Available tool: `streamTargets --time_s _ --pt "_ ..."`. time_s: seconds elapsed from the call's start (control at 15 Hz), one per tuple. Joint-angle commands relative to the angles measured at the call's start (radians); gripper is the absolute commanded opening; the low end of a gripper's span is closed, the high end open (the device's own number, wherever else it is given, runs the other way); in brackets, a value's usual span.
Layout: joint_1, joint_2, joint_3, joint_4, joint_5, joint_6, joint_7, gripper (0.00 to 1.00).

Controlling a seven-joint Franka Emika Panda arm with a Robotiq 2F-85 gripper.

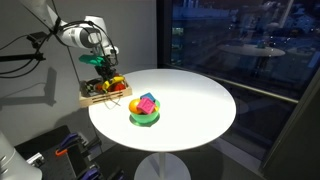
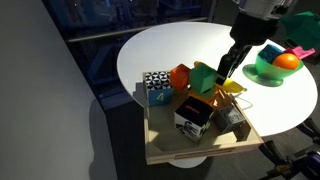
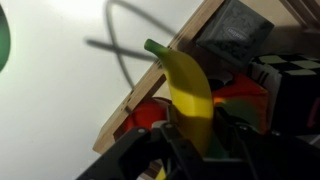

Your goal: Pick up the banana and put it in the wooden tray

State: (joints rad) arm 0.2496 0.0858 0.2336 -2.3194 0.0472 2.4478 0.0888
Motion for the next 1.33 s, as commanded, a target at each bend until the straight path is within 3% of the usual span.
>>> streamTargets --time_s 0.0,0.07,0.13,0.27,0.53,1.27 --pt "0.005 0.04 0.002 0.042 -0.024 -0.005 0.023 0.17" --pt "0.005 0.046 0.001 0.046 -0.026 -0.004 0.024 0.23" --pt "0.005 0.047 0.0 0.047 -0.032 -0.005 0.025 0.66" --pt "0.004 0.042 -0.002 0.047 -0.036 -0.007 0.025 0.71" --pt "-0.001 0.027 -0.003 0.045 -0.019 -0.013 0.02 0.99" --pt "-0.038 -0.047 -0.041 0.036 0.017 -0.042 0.116 1.0"
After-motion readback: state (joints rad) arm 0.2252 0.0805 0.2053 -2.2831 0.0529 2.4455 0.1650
